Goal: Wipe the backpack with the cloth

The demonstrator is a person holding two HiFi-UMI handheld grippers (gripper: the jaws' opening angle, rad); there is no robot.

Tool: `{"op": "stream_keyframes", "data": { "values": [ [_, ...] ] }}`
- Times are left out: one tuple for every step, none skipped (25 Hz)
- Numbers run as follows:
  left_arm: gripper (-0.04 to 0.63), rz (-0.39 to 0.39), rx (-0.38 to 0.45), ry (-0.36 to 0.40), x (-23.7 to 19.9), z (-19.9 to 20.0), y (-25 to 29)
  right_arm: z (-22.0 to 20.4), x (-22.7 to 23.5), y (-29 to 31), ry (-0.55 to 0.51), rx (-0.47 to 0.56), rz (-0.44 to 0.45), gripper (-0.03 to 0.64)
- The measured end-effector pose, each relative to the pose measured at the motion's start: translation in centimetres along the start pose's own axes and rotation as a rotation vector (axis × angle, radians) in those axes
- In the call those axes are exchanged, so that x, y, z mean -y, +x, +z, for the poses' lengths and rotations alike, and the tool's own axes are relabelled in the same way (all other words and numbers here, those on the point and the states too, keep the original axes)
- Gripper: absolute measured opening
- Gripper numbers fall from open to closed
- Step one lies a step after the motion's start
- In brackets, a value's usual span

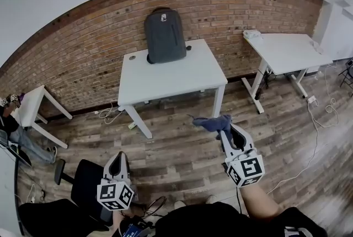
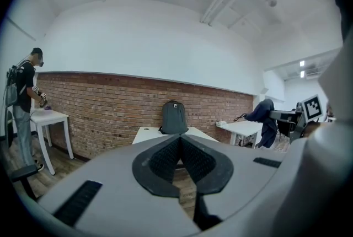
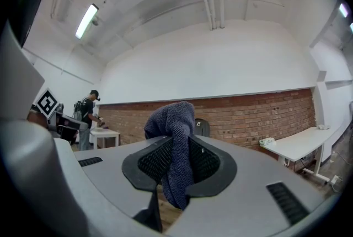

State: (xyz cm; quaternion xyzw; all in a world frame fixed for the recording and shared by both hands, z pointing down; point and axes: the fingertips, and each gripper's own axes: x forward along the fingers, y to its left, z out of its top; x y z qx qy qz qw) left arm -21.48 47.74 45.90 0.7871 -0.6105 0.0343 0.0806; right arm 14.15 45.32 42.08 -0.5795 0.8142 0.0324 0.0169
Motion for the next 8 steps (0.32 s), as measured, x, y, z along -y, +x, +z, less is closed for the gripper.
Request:
{"op": "stream_keyframes", "data": {
  "values": [
    [-0.006,0.0,0.001,-0.001,-0.1,-0.02,0.08,-0.09,-0.02,0.13,-0.005,-0.006,0.0,0.086],
    [-0.006,-0.001,0.003,-0.001,-0.16,0.02,0.17,-0.18,0.0,0.27,-0.01,-0.011,-0.001,0.086],
    [-0.006,-0.002,0.006,-0.001,-0.24,0.08,0.25,-0.26,0.03,0.41,-0.011,-0.015,-0.002,0.086],
    [-0.006,-0.003,0.008,-0.001,-0.33,0.14,0.31,-0.32,0.06,0.51,-0.007,-0.017,-0.002,0.086],
    [-0.006,-0.004,0.01,-0.001,-0.43,0.17,0.34,-0.36,0.06,0.57,0.003,-0.017,-0.001,0.086],
    [-0.006,-0.005,0.011,-0.001,-0.54,0.19,0.37,-0.39,0.0,0.63,0.017,-0.015,0.004,0.086],
    [-0.006,-0.006,0.011,-0.001,-0.65,0.2,0.39,-0.4,-0.11,0.68,0.033,-0.014,0.01,0.086],
    [-0.006,-0.007,0.012,0.0,-0.77,0.22,0.42,-0.41,-0.23,0.74,0.05,-0.012,0.018,0.085]
  ]
}}
